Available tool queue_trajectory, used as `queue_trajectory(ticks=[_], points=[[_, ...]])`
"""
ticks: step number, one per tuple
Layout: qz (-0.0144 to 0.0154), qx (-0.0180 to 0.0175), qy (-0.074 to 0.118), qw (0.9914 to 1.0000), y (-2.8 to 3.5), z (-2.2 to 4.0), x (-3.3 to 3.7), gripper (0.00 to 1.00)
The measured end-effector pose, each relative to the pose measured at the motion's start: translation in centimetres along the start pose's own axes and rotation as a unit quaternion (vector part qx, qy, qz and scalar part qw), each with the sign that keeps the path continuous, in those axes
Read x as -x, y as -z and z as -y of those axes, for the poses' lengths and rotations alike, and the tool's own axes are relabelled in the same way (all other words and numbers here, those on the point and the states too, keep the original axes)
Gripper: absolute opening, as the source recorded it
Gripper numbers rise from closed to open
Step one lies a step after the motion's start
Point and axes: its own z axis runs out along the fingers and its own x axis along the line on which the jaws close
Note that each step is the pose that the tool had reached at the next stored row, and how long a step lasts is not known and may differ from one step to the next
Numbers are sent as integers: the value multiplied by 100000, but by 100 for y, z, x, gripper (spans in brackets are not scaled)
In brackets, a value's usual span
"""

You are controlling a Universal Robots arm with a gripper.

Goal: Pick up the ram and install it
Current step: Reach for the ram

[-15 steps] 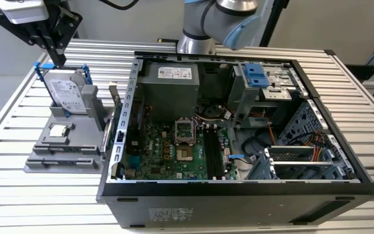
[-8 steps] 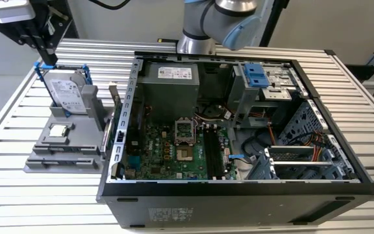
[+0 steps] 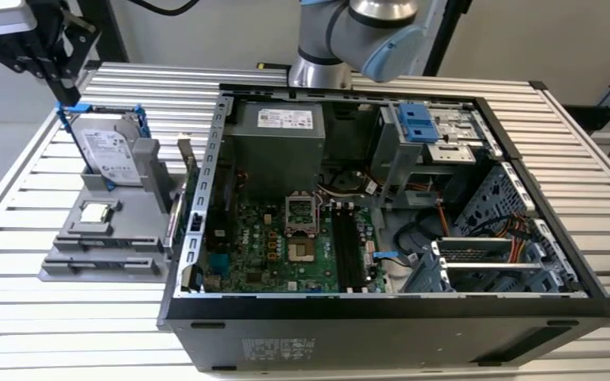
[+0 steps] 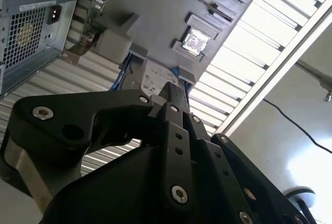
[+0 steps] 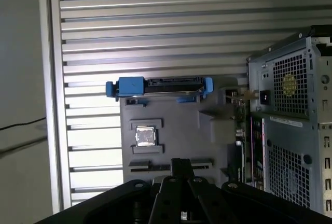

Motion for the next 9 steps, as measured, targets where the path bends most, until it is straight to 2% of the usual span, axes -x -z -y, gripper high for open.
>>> queue_trajectory(ticks=[5,9], points=[[-17,4,321,99999,1,3,-42,0],[-19,20,320,99999,1,3,-44,0]])
